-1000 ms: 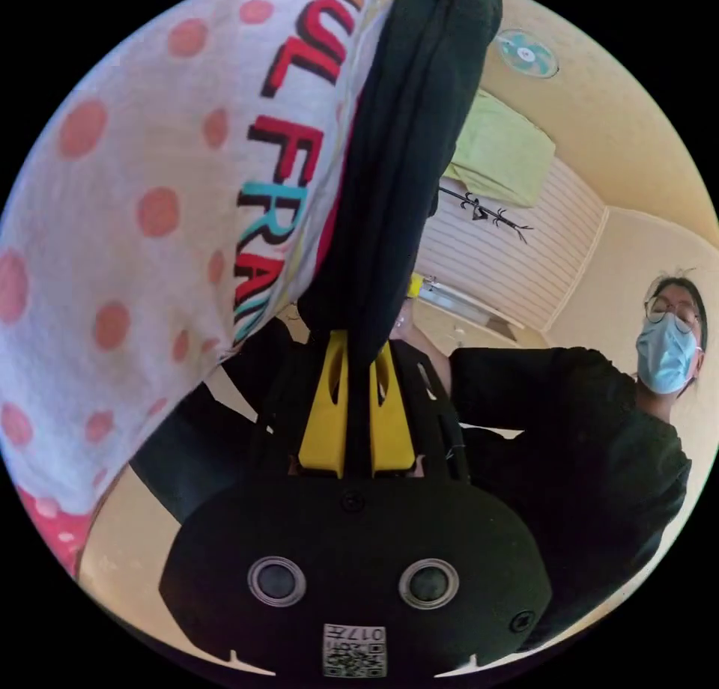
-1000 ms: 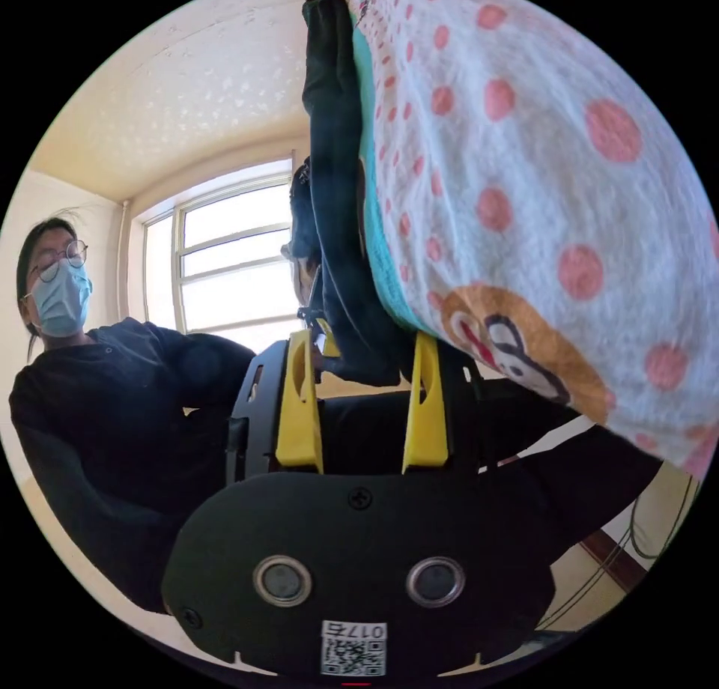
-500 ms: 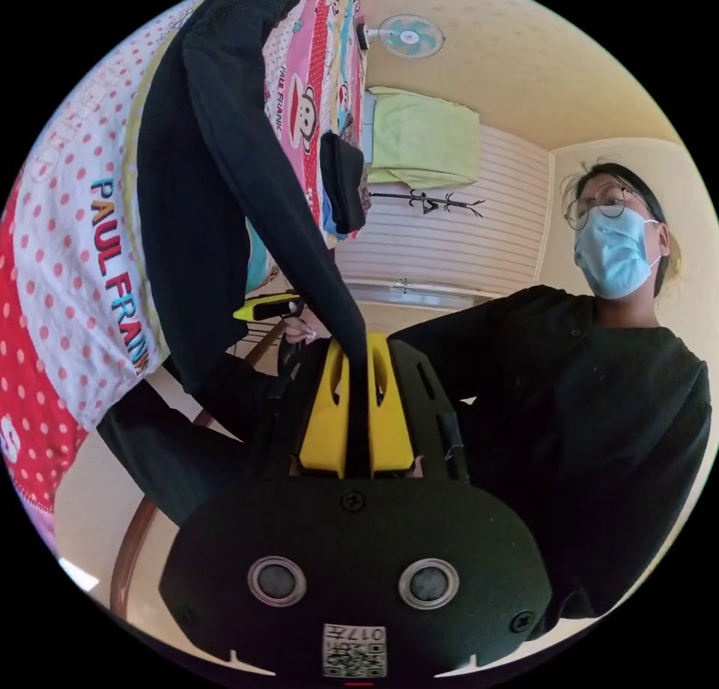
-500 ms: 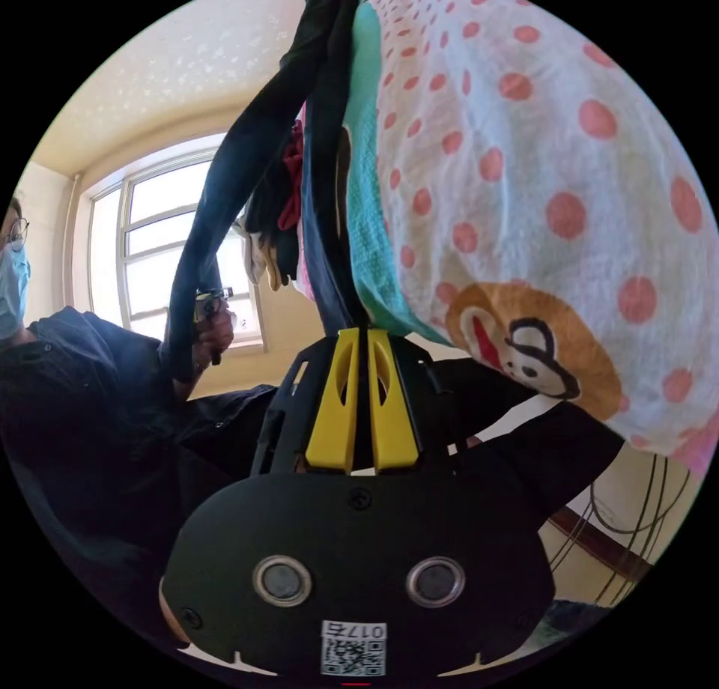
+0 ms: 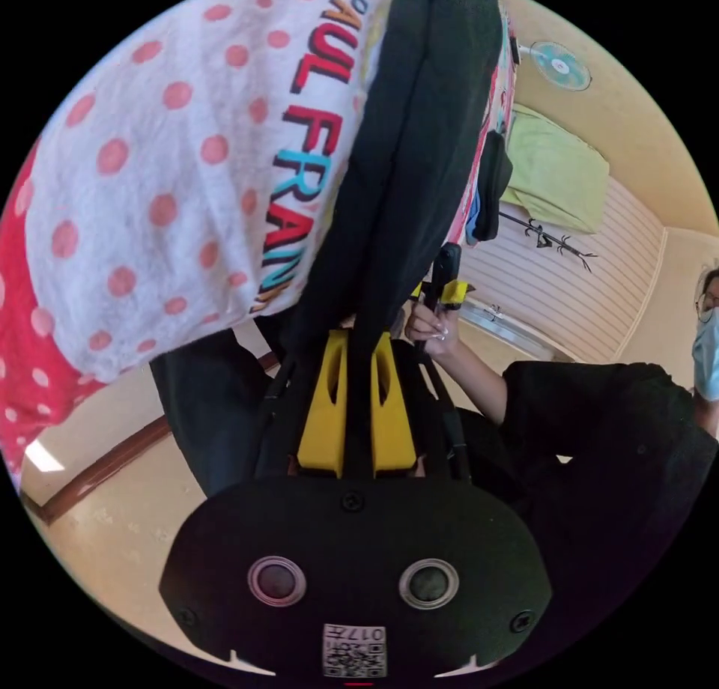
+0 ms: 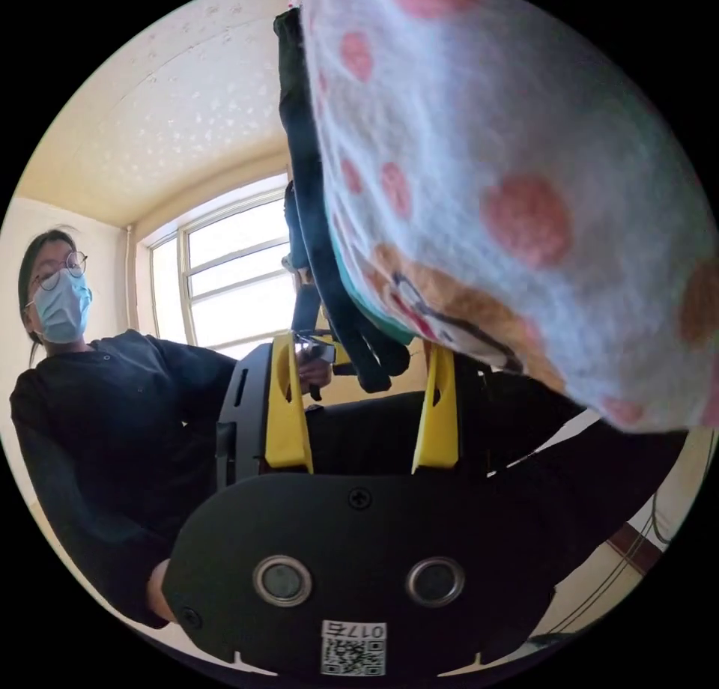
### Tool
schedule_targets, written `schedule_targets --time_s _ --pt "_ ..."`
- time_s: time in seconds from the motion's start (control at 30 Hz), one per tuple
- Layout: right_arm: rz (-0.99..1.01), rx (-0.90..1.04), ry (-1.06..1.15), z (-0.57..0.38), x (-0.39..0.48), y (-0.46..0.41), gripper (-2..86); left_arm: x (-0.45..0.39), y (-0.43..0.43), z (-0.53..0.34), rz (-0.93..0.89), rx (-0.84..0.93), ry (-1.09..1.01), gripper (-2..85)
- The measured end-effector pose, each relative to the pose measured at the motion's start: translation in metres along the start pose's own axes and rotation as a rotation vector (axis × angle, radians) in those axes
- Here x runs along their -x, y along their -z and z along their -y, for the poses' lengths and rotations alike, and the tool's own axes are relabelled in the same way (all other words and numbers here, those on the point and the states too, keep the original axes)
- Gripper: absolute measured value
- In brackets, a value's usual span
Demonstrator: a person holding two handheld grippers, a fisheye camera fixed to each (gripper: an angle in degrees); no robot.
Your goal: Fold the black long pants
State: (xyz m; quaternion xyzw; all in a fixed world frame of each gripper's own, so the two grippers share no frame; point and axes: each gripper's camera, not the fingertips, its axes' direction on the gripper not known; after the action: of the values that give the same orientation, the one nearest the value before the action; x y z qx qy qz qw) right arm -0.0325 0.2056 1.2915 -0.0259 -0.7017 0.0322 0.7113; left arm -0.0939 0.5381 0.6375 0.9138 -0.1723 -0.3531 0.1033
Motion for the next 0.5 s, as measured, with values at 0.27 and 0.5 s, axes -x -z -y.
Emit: schedule_targets --time_s 0.27,0.5 --pt "-0.055 0.033 -0.066 -0.018 0.003 -0.037 17.7 -0.030 0.051 -0.023 0.258 0.062 -0.128 5.7" --pt "-0.044 -0.036 -0.120 -0.037 0.027 -0.053 8.4 -0.135 0.149 0.061 0.427 -0.132 -0.513 1.7"
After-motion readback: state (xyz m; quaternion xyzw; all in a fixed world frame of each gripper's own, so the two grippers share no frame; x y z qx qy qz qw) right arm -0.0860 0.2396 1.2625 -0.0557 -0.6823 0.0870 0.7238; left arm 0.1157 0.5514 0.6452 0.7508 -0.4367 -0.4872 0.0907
